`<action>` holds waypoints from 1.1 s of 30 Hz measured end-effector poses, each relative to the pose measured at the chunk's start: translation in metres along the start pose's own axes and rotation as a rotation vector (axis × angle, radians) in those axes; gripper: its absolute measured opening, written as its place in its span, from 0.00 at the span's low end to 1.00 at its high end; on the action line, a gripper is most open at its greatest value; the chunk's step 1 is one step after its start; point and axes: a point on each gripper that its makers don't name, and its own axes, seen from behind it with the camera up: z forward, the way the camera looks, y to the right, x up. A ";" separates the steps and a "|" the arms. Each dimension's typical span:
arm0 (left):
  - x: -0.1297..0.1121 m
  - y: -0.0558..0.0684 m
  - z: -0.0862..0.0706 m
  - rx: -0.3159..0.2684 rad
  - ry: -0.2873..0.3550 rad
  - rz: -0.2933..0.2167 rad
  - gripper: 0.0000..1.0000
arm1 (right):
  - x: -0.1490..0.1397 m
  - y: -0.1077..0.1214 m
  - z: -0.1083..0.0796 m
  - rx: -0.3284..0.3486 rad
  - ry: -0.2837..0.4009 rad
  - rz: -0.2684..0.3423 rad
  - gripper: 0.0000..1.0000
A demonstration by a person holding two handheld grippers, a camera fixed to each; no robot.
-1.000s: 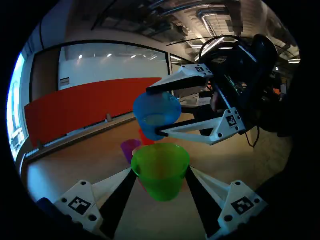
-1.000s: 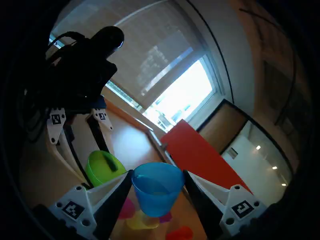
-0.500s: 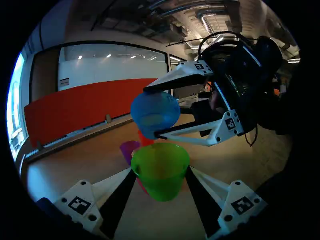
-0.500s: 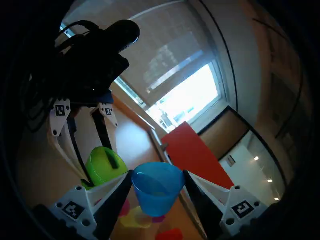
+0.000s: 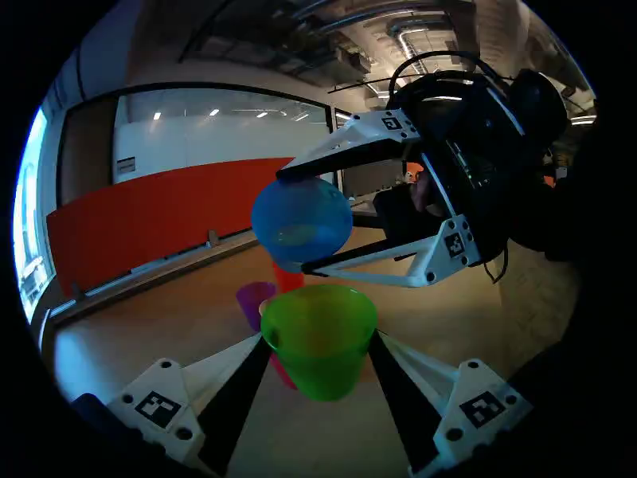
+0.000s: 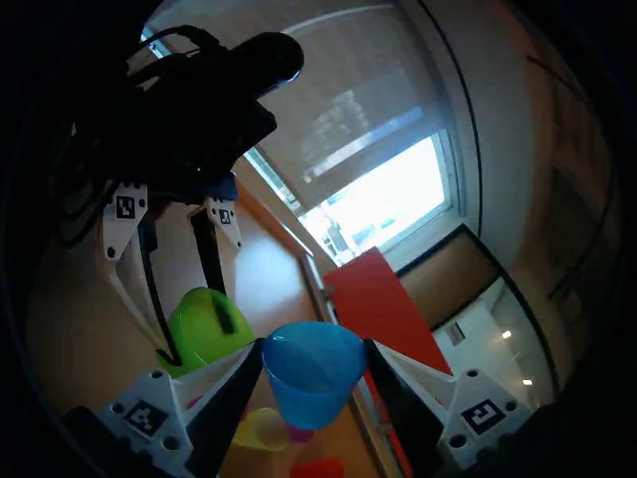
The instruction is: Pour water
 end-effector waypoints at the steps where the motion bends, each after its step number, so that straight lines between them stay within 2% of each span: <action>1: 0.000 0.000 0.000 0.000 0.000 0.000 0.85 | 0.000 0.000 0.000 0.001 0.000 -0.004 0.93; 14: 0.001 0.000 0.002 0.000 0.004 0.000 0.85 | 0.005 -0.002 -0.002 0.008 -0.004 -0.074 0.93; 33: 0.002 -0.002 0.002 0.004 0.006 -0.002 0.85 | 0.014 -0.010 -0.005 0.020 -0.004 -0.141 0.92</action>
